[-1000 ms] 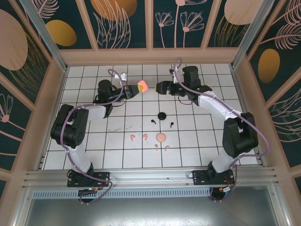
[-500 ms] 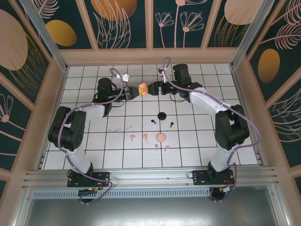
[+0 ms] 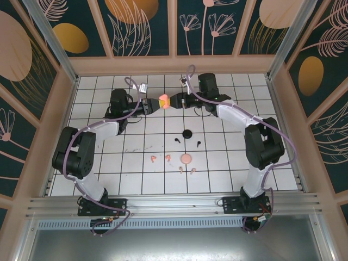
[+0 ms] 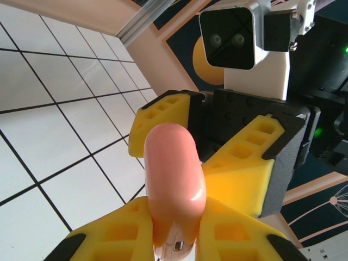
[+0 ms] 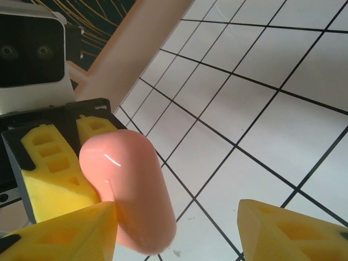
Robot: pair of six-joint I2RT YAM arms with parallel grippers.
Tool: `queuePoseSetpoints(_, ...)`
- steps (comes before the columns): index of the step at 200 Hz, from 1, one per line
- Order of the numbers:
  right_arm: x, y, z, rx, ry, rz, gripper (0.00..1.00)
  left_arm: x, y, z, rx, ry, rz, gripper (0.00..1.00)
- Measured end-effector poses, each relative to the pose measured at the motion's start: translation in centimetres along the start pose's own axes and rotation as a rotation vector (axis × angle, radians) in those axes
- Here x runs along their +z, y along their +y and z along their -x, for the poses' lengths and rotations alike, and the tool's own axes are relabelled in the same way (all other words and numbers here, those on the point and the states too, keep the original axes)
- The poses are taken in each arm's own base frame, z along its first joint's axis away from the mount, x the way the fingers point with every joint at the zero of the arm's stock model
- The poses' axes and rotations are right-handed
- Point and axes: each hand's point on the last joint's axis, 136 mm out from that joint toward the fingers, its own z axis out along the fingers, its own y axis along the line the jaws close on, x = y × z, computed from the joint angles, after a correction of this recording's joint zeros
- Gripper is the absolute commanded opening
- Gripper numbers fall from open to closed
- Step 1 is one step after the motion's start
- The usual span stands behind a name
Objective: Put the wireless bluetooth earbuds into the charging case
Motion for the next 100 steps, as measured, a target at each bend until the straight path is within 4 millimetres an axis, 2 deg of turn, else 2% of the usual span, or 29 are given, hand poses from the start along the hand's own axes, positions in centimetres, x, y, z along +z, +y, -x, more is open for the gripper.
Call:
queuePoseSetpoints(27, -0.8, -0.9, -0.4, 0.015, -0.013, -0.03, 0.59, -0.2, -0.6, 0.1, 0.009, 0.001, -0.007, 0.0)
queuePoseSetpoints(64, -1.9, -3.7, -2.1, 0.076, -0.003, -0.112, 0.58, -0.8, -3.7, 1.0, 0.086, -0.013, -0.069, 0.0)
queuePoseSetpoints(82, -2.4, -3.5, -2.6, 0.084, 0.002, -0.119, 0.59, -0.9, -4.3, 1.3, 0.109, -0.022, -0.082, 0.0)
queuePoseSetpoints(100, -3.1, -2.2, -2.1, 0.074, -0.012, -0.099, 0.58, -0.9, -4.3, 1.3, 0.11, -0.022, -0.082, 0.0)
